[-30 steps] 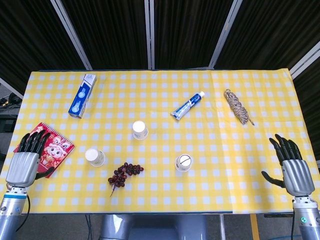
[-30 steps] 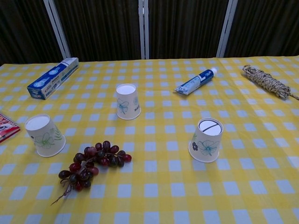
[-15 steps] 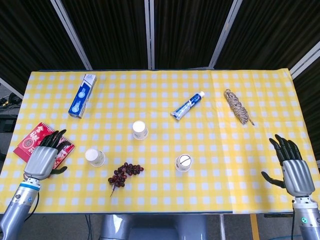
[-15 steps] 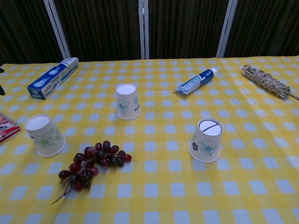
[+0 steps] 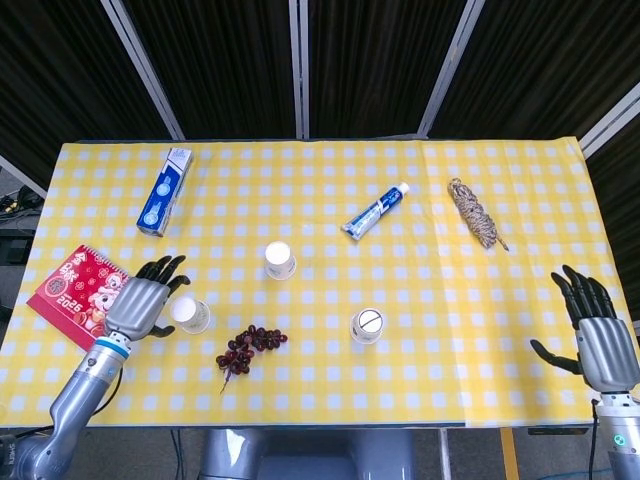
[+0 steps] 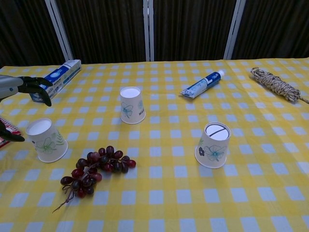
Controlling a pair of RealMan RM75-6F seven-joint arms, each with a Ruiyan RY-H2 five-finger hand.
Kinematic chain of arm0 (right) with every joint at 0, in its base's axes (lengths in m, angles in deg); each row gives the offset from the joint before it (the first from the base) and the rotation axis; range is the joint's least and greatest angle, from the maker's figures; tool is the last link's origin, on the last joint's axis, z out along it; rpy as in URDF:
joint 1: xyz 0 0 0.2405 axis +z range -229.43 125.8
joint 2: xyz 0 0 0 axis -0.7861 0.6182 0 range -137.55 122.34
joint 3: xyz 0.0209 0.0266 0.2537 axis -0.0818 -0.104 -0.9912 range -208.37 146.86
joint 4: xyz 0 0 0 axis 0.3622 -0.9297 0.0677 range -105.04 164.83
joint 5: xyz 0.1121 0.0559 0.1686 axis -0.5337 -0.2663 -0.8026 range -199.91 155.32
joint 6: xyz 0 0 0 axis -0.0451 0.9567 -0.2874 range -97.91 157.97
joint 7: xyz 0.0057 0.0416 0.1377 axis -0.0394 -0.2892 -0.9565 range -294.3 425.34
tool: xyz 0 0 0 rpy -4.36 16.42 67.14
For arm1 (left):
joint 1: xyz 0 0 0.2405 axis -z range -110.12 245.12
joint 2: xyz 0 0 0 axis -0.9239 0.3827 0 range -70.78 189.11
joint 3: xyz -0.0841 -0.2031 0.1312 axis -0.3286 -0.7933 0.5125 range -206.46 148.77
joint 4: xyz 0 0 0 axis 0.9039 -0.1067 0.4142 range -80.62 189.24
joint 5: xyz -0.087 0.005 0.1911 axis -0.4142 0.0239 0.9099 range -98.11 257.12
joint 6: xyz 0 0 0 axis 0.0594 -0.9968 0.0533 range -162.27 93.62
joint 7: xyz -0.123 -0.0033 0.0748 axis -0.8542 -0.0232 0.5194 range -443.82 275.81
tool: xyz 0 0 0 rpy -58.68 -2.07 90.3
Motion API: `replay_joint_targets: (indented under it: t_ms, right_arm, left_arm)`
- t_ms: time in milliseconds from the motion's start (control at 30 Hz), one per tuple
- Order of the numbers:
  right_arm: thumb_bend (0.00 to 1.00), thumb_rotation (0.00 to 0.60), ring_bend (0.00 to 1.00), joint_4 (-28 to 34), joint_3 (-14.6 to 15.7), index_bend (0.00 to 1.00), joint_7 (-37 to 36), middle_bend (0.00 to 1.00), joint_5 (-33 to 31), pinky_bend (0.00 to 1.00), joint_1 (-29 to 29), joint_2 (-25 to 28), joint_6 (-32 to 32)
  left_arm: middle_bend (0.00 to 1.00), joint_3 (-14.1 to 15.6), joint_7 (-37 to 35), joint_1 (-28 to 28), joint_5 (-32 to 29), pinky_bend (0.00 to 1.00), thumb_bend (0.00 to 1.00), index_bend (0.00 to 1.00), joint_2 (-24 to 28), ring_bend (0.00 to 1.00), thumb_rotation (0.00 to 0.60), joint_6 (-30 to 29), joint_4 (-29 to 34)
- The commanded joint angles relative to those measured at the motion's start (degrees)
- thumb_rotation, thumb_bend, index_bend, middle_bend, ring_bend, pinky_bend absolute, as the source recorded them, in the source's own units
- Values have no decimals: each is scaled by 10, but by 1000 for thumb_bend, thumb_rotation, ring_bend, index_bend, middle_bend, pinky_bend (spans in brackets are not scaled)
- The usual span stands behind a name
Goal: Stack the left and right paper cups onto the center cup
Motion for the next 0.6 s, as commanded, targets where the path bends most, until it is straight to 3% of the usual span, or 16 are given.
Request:
replay_joint_targets:
  t_ms: [33, 333, 600]
  right_arm:
    - [74, 600, 0, 0, -1, 66, -3, 0, -1, 0, 0, 1, 1]
    - [74, 600, 0, -2, -3, 66, -12, 0, -1, 0, -1, 1, 4]
    - [73, 600, 0, -4, -7, 66, -23, 0, -3, 0, -4, 1, 12]
  left_arm:
    - [0, 0, 22, 12, -25, 121, 120, 318, -4, 0, 600, 9, 7]
    - [0, 6, 44, 32, -57, 121, 119, 344, -18, 0, 600, 9, -2]
    - [0, 18, 46, 43, -70, 122, 325, 443, -34, 0, 600, 12, -12]
